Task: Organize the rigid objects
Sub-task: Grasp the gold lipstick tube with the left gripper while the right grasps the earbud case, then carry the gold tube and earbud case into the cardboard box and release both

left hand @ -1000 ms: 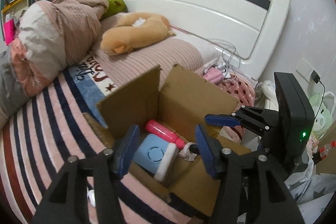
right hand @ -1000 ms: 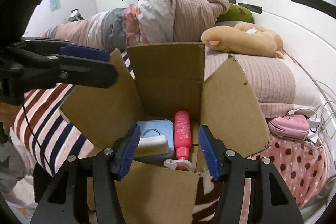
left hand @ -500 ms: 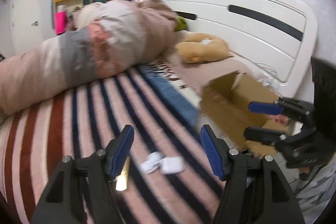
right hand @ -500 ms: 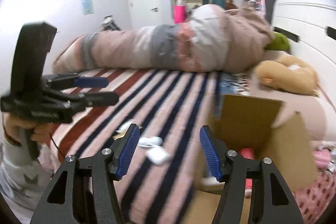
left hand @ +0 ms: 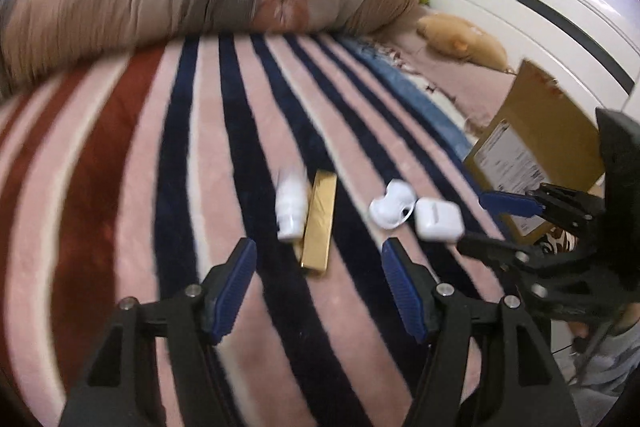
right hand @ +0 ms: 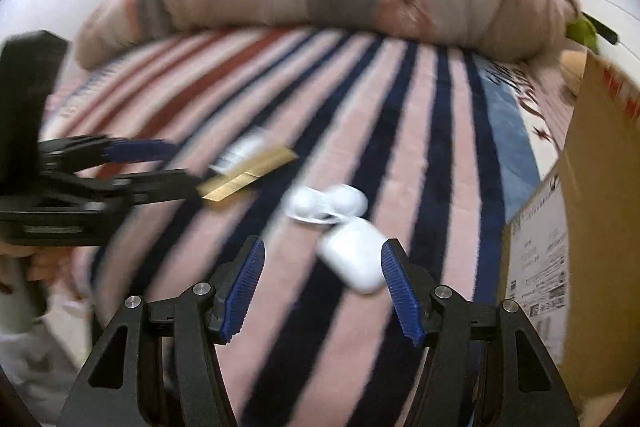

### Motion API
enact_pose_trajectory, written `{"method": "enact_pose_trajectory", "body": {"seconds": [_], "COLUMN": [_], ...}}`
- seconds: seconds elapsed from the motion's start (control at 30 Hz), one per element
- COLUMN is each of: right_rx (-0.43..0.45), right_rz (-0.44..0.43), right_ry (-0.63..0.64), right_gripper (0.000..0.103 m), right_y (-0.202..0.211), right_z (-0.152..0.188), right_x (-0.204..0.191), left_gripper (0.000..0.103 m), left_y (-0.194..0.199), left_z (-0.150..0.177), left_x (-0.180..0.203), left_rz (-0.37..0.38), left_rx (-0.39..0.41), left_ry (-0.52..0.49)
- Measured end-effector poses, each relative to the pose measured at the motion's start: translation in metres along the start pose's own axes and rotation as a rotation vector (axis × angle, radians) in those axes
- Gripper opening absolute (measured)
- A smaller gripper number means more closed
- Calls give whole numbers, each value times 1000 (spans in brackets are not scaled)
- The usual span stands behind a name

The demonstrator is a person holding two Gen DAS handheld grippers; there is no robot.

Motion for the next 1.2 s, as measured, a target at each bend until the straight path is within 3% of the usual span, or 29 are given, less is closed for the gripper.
{"method": "enact_pose_trajectory", "body": {"seconds": [0.1, 0.27, 0.33, 0.4, 0.47, 0.53, 0.7, 0.8, 1.0, 1.2], "right_rx": [-10, -4, -13, -20, -35, -52, -22, -18, -60, -40], "right_rz": [41, -18, -32, -60, -94, -120, -122, -109, -190, -140], "right_ry": [-15, 18, 36, 45, 54, 58, 33, 54, 63, 108], "right_gripper": [57, 59, 59, 60, 57, 47, 41, 40, 40, 40], "right_y": [-23, -38, -43, -44, -40, -40, -43, -42, -24, -26], "right_z": [5, 3, 3, 2, 6, 10, 4, 4, 24, 31], "right_x": [16, 24, 23, 21, 15, 15, 17, 12, 4, -5], "left_gripper": [52, 45, 27, 18, 18, 18, 17, 15, 15, 16], "left_y": [-21, -40, -43, -45, -46, -49, -62, -56, -30, -40], "left_z": [9, 3, -1, 1, 0, -3, -12, -8, 15, 13], "left_x": [2, 7, 8, 7, 8, 9, 10, 12, 12, 17], "left_rz": [36, 51, 53, 53, 49, 44, -1, -12, -21, -65], "left_rx": [-36, -27, -28, -46, -47, -51, -43, -62, -106, -85], "left_ry": [7, 3, 2, -16, -31, -25, -11, -20, -32, -45]}}
Point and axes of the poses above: each gripper's, at about its wrist camera, not at the fingertips, and y roughly against the way its jaws point, x to its right, z to its underside, the point moved 5 cm from there along -y, roughly the way its jaws point, and after that the axes turned 6 degrees about -y, right-handed, at the moved point
